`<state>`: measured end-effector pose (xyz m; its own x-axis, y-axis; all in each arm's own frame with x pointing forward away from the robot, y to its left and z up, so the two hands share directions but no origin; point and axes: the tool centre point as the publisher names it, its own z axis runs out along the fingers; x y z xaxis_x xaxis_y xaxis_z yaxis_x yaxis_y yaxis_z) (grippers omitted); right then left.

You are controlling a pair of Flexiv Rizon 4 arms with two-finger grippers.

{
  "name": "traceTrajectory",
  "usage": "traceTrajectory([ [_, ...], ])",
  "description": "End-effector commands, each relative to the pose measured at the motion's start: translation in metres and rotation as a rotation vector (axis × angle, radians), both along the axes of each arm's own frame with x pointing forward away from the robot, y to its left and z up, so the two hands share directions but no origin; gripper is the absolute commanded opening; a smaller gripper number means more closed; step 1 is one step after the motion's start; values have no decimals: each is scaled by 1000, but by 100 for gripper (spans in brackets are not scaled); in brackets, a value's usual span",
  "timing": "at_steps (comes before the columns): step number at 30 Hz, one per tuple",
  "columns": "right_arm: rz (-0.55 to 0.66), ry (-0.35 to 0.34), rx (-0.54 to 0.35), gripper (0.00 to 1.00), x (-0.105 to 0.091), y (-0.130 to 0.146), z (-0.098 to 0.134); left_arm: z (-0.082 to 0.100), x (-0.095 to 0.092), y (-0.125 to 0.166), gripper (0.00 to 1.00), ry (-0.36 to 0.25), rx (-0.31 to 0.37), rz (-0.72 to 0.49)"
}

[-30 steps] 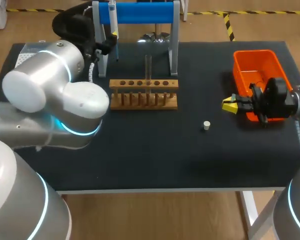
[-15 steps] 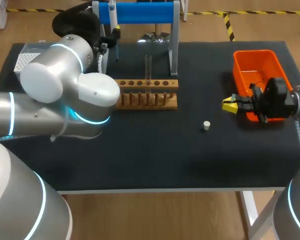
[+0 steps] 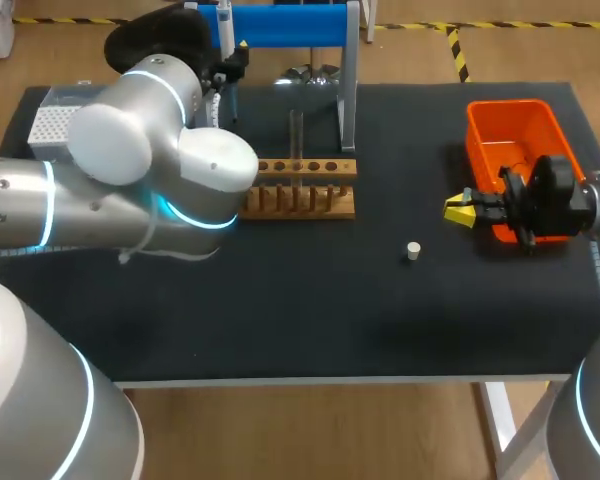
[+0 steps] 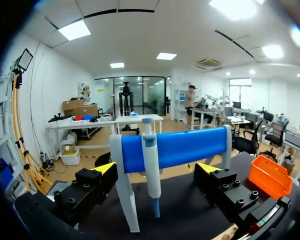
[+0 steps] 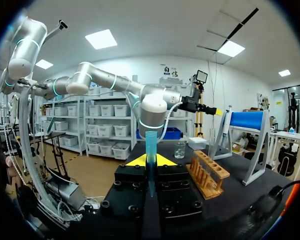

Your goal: Invert the test tube, pick up the pipette, mount the tip to pipette, aspirate from beaker and dispense into the tube, eject the tip, return the pipette, and cap with the stopper.

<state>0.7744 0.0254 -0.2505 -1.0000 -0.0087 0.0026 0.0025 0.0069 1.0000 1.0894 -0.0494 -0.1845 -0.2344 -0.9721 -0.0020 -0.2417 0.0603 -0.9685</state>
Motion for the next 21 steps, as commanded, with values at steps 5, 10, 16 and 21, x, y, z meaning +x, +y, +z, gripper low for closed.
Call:
traceTrajectory([
  [5,-1,0,-2,0,-1,0,0,-5,20,-12,100,-6,18,22],
  [10,-1,0,-2,0,-1,0,0,-9,29,-16,100,-7,22,16],
  [16,-1,0,-2,0,-1,0,0,-11,34,-16,58,-24,34,15],
  [21,-1,0,-2,0,-1,0,0,-13,37,-17,62,-46,40,12],
])
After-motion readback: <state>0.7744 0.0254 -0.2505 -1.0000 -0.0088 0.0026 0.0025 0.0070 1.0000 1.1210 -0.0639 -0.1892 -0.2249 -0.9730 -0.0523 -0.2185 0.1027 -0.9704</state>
